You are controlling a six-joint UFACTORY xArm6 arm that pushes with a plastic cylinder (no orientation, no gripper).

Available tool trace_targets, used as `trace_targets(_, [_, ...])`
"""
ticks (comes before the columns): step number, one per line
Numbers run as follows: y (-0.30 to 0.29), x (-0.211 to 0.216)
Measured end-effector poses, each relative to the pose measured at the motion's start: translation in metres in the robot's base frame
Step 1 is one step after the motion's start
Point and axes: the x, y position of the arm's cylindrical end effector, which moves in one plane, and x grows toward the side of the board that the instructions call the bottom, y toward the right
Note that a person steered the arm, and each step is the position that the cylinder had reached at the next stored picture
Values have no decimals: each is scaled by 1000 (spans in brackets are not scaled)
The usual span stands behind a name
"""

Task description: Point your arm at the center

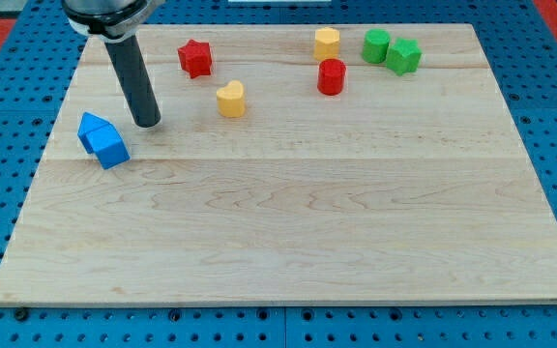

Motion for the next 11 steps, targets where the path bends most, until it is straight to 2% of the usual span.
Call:
trace_targets(1, [61,0])
trace_targets(3, [91,5])
trace_targets(7, [89,5])
trace_targets(9, [207,-1])
trace_targets(11, [216,-1])
